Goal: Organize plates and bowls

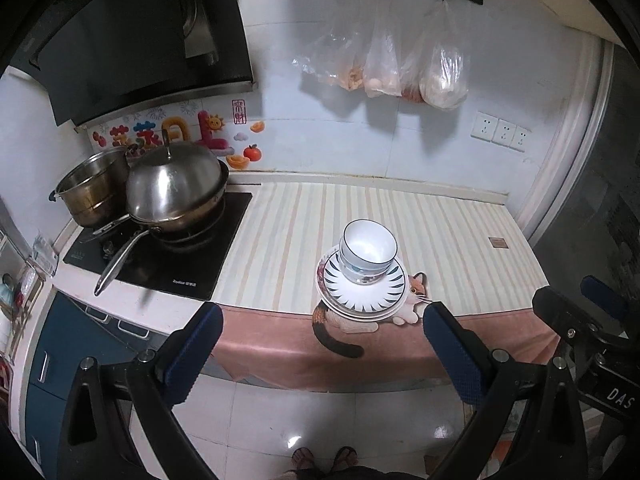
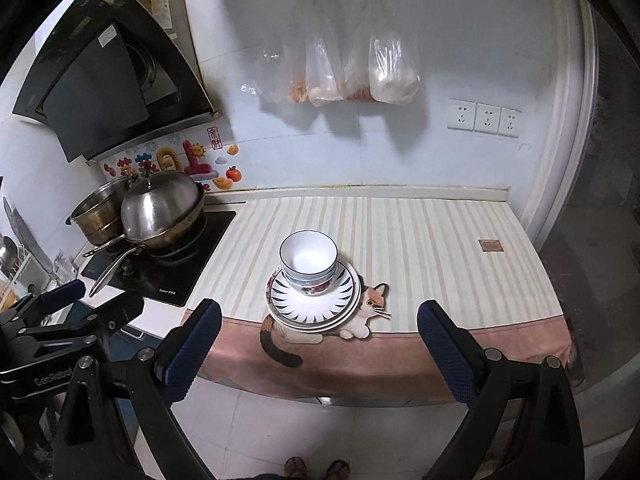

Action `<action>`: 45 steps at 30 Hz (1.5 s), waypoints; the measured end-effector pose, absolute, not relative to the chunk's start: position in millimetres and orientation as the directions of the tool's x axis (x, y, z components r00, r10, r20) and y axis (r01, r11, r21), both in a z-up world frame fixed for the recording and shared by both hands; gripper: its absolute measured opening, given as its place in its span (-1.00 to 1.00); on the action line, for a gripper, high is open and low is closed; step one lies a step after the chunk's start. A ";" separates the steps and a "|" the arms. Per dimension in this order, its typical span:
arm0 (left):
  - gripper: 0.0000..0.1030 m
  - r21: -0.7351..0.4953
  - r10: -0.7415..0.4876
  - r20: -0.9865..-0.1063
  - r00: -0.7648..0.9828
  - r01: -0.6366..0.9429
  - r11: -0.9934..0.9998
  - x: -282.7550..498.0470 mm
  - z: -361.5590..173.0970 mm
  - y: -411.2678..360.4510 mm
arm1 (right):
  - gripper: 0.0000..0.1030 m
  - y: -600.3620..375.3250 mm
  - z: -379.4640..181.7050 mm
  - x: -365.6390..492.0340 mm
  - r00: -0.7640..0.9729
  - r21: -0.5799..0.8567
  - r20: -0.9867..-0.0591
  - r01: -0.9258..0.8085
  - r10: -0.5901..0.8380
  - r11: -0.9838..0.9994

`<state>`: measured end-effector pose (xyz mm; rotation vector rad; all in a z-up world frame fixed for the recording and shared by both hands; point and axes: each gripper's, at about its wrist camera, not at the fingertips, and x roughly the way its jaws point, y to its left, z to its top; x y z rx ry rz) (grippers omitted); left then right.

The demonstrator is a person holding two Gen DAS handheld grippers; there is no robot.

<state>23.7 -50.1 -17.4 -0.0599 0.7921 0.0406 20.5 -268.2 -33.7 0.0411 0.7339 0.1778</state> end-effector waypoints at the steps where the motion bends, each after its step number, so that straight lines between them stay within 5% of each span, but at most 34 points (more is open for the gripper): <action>1: 0.99 -0.038 0.015 -0.711 0.703 -0.059 0.998 21.4 -16.2 -49.5 | 0.95 -267.4 -32.4 17.6 0.730 0.098 -0.661 -0.142 0.171 0.985; 45: 0.99 -0.028 0.024 -0.699 0.715 -0.061 0.998 8.1 -2.1 -53.3 | 0.96 -268.7 -18.5 -0.2 0.755 0.094 -0.639 -0.114 0.148 0.989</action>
